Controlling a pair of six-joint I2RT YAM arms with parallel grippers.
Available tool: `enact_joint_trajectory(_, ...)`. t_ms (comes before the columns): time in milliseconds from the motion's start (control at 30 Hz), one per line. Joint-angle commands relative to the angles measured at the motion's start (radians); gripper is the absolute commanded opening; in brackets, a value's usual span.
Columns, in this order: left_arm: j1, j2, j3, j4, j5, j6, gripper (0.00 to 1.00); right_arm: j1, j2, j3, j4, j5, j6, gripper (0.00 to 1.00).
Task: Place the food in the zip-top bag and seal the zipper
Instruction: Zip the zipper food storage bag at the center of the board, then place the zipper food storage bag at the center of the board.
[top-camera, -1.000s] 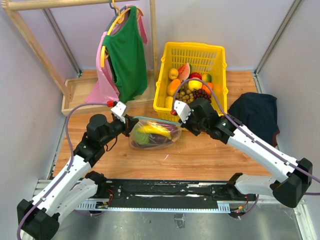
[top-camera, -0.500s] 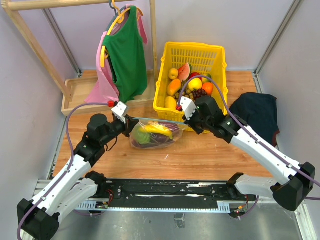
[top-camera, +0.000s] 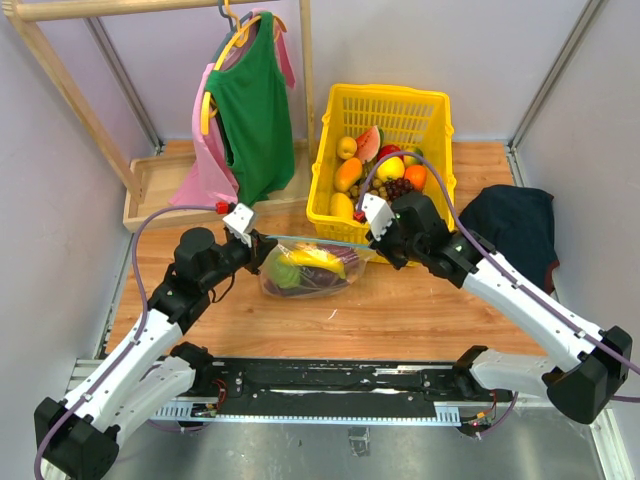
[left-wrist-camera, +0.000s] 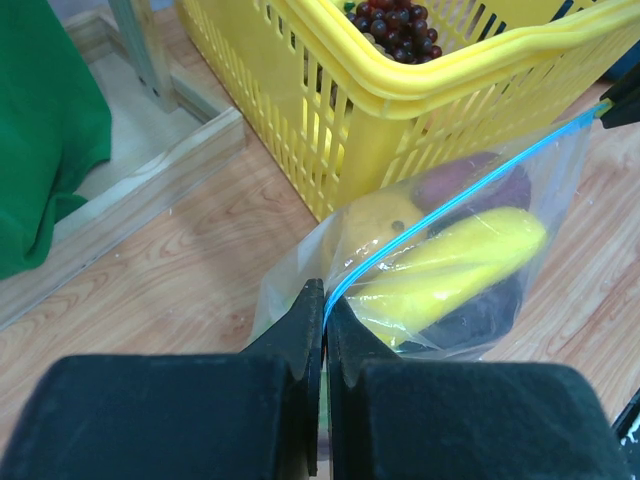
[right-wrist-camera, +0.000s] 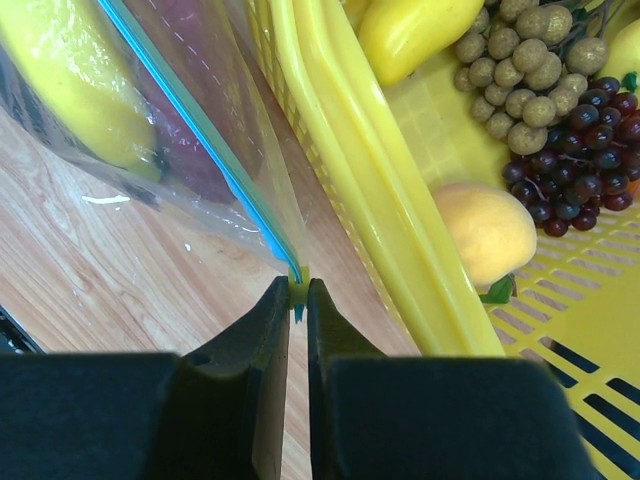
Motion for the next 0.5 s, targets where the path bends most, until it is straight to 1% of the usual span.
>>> enact_joint_trajectory(0,0.025,0.002,0.036,0.028,-0.026,0.001,0.00,-0.039,-0.023,-0.003,-0.032,-0.003,0.027,0.01)
enact_joint_trajectory(167,0.024,-0.010,0.030,0.048,0.076,0.000,0.00,-0.039,-0.066,0.051,-0.037,0.017,0.038,0.01)
enact_joint_trajectory(467,0.023,-0.057,0.006,0.096,0.321,0.009,0.00,-0.039,-0.224,0.059,-0.064,-0.079,0.055,0.01)
